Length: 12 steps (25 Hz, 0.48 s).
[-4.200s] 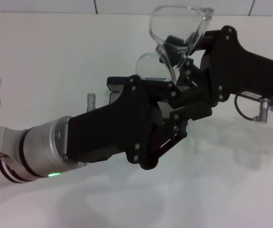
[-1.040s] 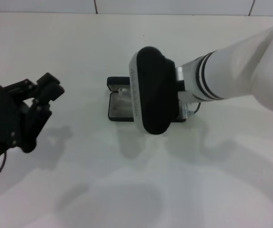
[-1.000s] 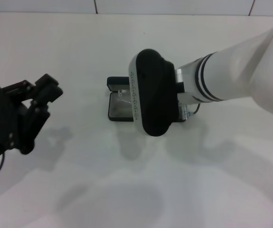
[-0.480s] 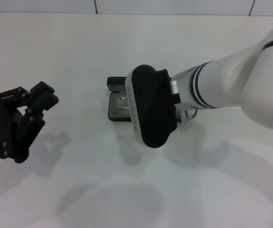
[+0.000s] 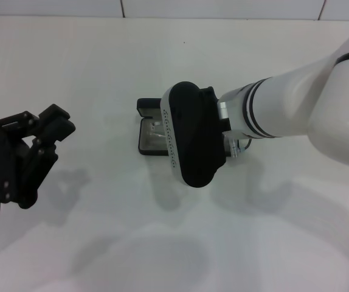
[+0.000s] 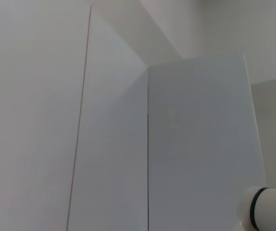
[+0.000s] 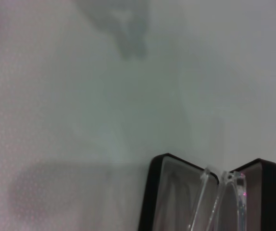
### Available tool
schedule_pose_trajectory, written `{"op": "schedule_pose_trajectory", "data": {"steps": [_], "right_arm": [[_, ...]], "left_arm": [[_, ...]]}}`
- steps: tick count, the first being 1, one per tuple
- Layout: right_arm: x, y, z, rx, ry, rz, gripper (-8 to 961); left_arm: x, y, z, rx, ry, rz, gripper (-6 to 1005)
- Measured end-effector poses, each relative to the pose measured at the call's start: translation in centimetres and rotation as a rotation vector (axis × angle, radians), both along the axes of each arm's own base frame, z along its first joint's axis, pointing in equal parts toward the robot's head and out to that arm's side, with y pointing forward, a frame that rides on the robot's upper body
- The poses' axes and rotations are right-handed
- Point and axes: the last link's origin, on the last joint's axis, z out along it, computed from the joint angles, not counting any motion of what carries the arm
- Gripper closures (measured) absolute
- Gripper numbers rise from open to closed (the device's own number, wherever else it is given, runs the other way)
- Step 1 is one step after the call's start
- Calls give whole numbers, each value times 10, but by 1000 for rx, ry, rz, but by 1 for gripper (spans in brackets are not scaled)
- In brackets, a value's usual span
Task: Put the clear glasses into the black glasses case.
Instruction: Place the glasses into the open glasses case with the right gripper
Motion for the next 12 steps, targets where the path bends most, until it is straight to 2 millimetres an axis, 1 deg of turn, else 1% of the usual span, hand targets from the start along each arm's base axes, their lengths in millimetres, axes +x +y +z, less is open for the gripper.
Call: {"op": "schedule_pose_trajectory", "data": {"steps": [12], "right_arm": [[0, 1, 1, 4, 3, -4, 812]], "left_arm": [[0, 0, 0, 2, -3, 2, 872]]}}
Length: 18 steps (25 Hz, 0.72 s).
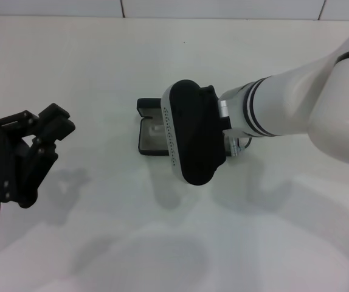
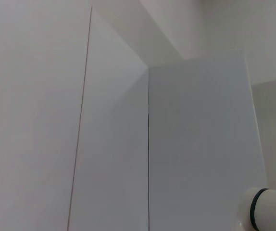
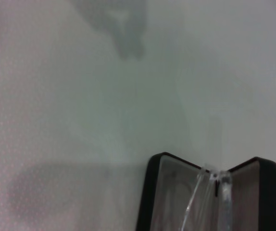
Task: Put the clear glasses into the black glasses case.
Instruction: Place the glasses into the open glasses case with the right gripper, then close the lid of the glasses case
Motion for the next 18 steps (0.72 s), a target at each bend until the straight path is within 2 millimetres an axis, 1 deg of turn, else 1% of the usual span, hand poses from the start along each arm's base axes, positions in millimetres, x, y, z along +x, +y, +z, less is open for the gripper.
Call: {"op": "schedule_pose_trajectory", "data": {"steps": [12, 14, 18], "right_arm": [[1, -2, 0, 1, 6, -15, 774], [0, -5, 0, -2, 20, -16, 766], [-1, -17, 4, -14, 71, -29, 757]], "left_arm": [[-1, -1, 0, 3, -3, 7, 870], [-1, -1, 0, 3, -3, 8, 870], [-1, -2, 0, 3, -3, 9, 870]]}}
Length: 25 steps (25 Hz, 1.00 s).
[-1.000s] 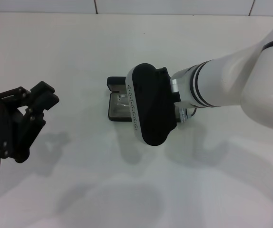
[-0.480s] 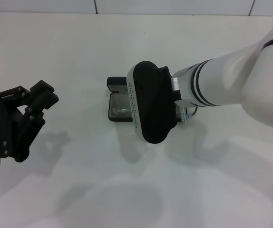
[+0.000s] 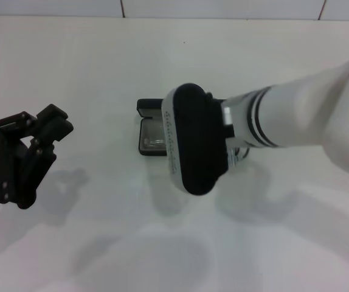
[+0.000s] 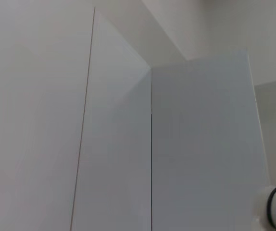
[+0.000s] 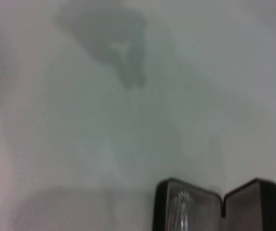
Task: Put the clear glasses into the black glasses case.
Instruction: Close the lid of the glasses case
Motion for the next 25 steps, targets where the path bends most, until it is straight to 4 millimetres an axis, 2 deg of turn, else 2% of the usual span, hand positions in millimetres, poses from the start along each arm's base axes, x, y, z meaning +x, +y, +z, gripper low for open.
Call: {"op": "schedule_pose_trajectory", "data": {"steps": [5, 10, 13, 16, 20, 23, 24, 25], "right_arm": [[0, -19, 16, 8, 126, -53, 758], [10, -33, 60, 10, 368, -225, 759], [26, -46, 88, -82, 507, -344, 760], [54, -57, 115, -211, 602, -404, 760], [119, -75, 162, -270, 721, -525, 761], [153, -86, 186, -249, 789, -626, 761], [153, -86, 186, -249, 789, -626, 761], [180, -93, 200, -220, 855, -689, 762]], "left_arm": [[1, 2, 0, 7, 2, -3, 869], [2, 9, 7, 35, -5, -6, 869], [0, 15, 15, 27, -16, 13, 868], [1, 23, 20, -5, -15, 7, 868], [19, 59, 18, -139, 39, -28, 867], [38, 90, 10, -218, 111, -46, 867], [45, 99, 7, -231, 141, -50, 867], [51, 109, 3, -237, 177, -48, 843]]}}
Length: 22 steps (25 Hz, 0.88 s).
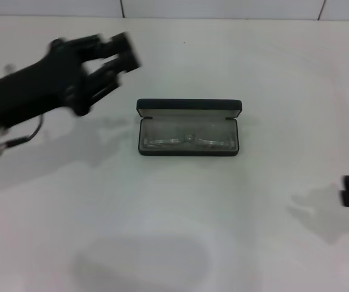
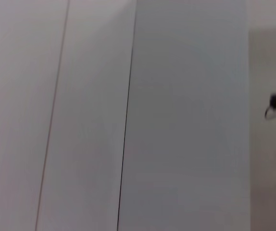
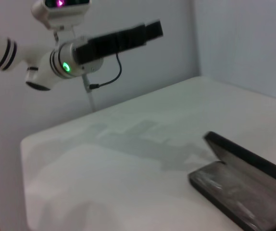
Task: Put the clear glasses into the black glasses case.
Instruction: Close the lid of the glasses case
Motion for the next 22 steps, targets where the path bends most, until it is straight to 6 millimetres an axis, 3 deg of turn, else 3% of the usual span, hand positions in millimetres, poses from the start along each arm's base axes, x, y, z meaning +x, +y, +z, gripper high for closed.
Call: {"op": "schedule_pose_trajectory", "data": {"steps": [5, 10, 22], "right_arm": [[30, -11, 14, 68, 147, -95, 759], [43, -18, 21, 151, 275, -94, 750], [49, -11, 18, 189, 336, -113, 729]], "left_arm": [[26, 37, -24, -55, 200, 7, 723], [41, 61, -54, -118, 400, 40, 774], [45, 77, -94, -110, 602, 123, 768]]}}
